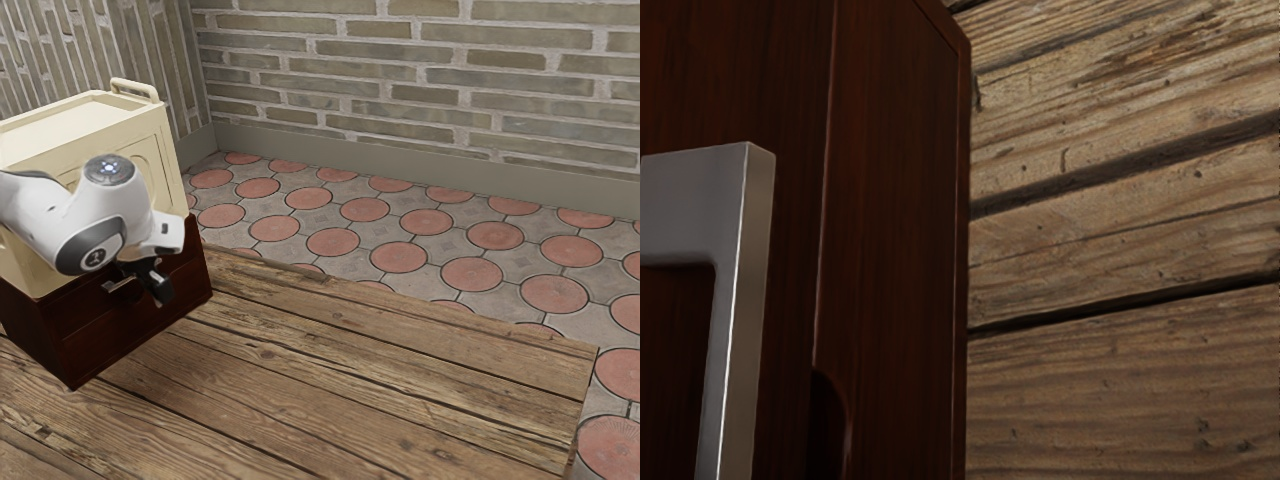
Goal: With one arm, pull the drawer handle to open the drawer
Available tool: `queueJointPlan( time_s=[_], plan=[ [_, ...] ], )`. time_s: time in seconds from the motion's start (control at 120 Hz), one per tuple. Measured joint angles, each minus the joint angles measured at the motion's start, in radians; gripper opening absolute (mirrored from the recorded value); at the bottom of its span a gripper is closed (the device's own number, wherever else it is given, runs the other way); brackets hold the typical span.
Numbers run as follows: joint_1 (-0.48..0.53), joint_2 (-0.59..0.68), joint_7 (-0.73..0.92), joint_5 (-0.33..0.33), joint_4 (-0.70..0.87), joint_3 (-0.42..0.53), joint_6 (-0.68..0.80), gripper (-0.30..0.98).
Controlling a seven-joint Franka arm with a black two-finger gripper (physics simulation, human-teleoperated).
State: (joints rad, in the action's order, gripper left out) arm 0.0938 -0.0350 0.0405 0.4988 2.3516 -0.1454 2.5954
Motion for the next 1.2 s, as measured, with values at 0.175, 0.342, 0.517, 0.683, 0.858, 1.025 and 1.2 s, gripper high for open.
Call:
queueJointPlan(
  time_s=[0.175,0.342,0.517,0.683,0.858,1.025,1.2],
  plan=[
    [0.011,0.004,-0.002,0.0,0.004,0.013,0.0,0.68],
    [0.032,0.024,-0.005,0.0,0.018,0.044,0.0,0.65],
    [0.053,0.054,-0.008,-0.001,0.032,0.077,-0.004,0.66],
    [0.022,0.064,-0.013,0.0,0.041,0.086,-0.005,0.68],
    [-0.03,0.073,-0.017,0.0,0.04,0.079,-0.008,0.68],
    [-0.015,0.073,-0.021,-0.001,0.04,0.078,-0.018,0.68],
    [0.013,0.083,-0.025,-0.002,0.039,0.075,-0.024,0.69]
  ],
)
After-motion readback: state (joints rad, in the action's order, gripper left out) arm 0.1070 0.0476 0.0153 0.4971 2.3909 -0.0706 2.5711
